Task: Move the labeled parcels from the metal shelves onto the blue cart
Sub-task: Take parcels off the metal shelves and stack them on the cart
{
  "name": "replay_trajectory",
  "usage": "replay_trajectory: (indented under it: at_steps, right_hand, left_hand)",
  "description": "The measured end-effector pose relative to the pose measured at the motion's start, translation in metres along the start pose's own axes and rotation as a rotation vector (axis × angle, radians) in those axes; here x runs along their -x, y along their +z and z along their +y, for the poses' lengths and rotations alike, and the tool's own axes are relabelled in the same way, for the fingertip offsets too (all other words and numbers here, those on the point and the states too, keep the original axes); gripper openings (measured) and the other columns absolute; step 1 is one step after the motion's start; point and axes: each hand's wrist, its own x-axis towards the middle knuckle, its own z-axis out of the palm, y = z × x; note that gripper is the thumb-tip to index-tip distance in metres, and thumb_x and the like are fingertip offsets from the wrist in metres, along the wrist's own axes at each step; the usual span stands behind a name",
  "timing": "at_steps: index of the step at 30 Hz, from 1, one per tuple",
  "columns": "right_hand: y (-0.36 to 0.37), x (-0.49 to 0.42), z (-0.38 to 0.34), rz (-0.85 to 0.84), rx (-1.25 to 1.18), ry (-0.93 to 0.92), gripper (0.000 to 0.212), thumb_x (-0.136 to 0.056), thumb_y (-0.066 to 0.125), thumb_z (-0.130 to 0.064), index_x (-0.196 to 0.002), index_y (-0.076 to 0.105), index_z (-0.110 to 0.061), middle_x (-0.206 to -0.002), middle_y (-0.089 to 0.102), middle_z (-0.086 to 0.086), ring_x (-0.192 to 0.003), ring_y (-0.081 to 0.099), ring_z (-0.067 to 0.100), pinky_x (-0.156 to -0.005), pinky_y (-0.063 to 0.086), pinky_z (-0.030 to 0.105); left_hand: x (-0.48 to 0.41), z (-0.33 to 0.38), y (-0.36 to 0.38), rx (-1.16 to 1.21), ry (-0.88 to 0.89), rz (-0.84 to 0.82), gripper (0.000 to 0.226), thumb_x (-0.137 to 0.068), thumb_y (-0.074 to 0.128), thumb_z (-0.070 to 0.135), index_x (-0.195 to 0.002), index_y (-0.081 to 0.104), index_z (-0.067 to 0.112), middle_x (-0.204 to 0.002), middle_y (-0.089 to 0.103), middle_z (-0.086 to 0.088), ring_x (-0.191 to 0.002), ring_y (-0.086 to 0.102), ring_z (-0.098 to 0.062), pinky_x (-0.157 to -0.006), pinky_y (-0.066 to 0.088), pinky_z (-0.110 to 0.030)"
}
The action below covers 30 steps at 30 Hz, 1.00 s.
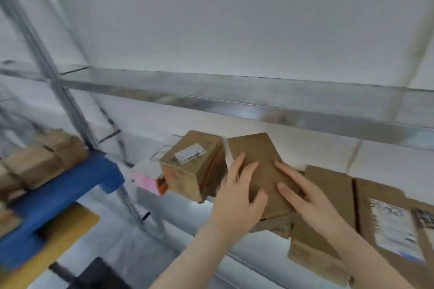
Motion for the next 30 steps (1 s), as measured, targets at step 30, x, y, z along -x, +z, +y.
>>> replay_trajectory:
  at_steps: [30]
  right_hand:
    - [0.612, -0.283, -0.039, -0.884, 0.080, -0.260, 0.041, -0.098, 0.044, -0.035, -0.133, 0.036, -0.054, -0.144, 0.011, -0.039, -0.125, 0.012, -0.028, -0.101, 0.018, 0.005]
  left_hand:
    - [0.089, -0.476, -0.313, -0.045, -0.788, 0.367, 0.057, -0.086, 0.037, 0.053, -0.141, 0.023, 0.048, -0.150, -0.007, 0.035, -0.134, 0.027, -0.007, -0.103, 0.040, -0.035]
